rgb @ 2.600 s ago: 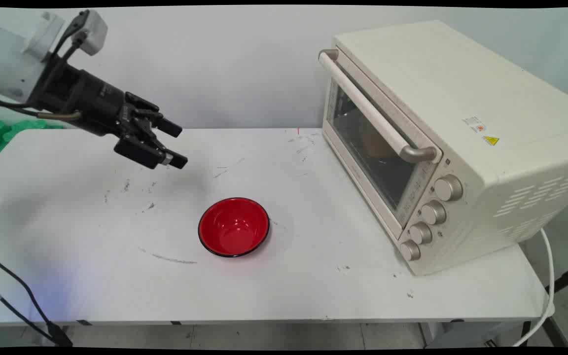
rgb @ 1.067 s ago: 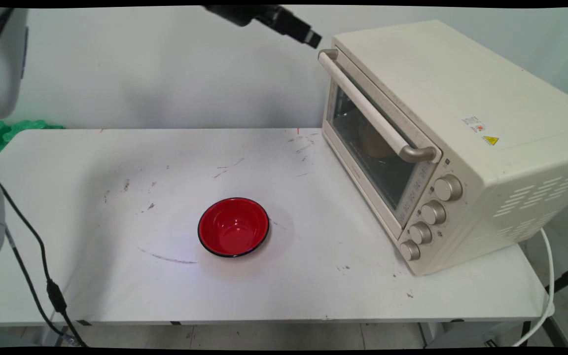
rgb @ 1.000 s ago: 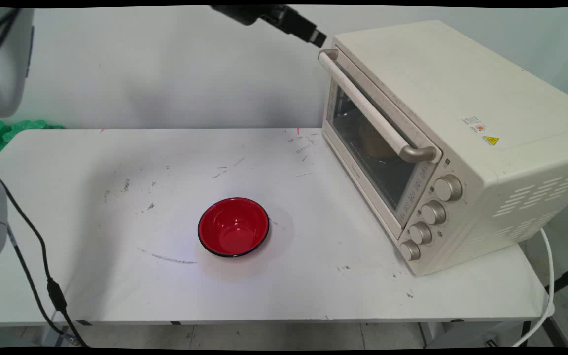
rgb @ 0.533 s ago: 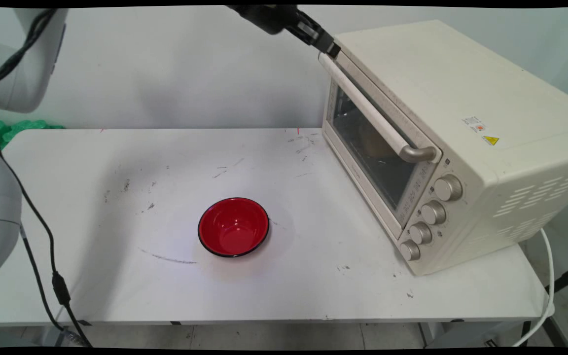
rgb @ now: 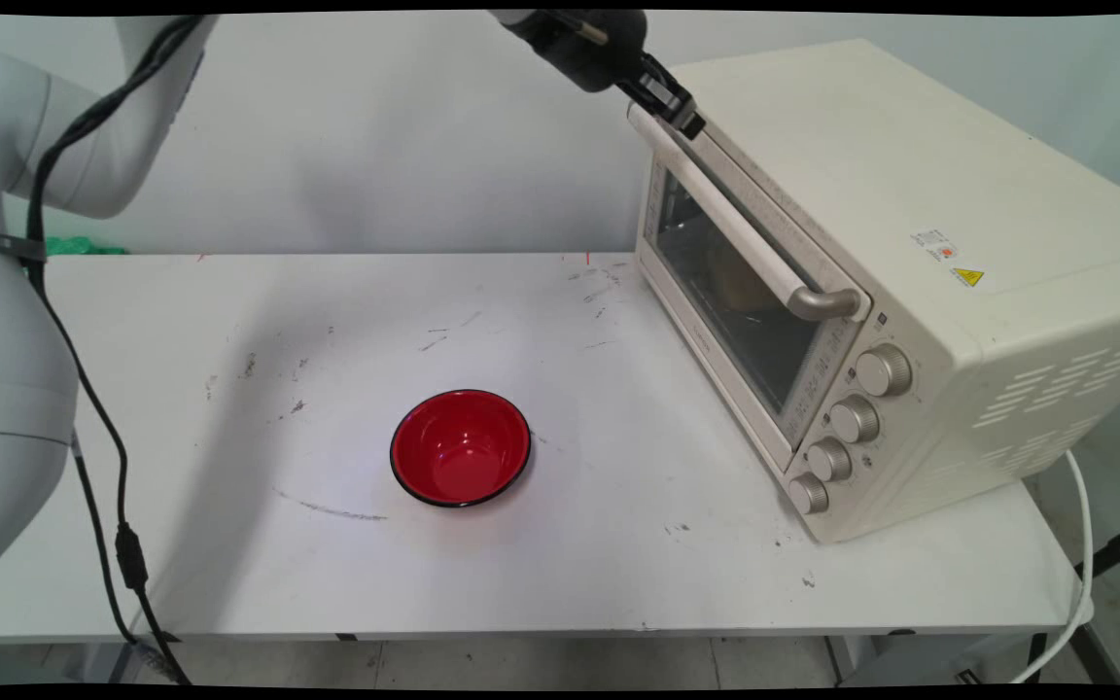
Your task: Open the oven
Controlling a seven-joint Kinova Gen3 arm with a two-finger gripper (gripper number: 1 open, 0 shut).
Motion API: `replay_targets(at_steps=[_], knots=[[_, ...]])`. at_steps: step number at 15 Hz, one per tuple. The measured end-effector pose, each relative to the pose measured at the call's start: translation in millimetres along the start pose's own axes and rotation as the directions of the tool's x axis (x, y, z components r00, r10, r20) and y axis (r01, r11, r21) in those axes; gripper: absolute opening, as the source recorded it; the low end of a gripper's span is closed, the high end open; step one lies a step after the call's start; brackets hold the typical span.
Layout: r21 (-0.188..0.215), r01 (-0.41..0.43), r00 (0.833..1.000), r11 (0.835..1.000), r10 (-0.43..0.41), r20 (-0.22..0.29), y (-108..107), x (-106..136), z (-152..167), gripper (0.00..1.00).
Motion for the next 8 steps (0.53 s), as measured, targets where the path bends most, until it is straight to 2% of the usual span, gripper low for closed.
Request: replay_targets(at_steps=[8], knots=[[-0.013, -0.010, 0.999, 1.000, 0.011, 0.047, 2.9, 8.4, 30.0, 0.00]])
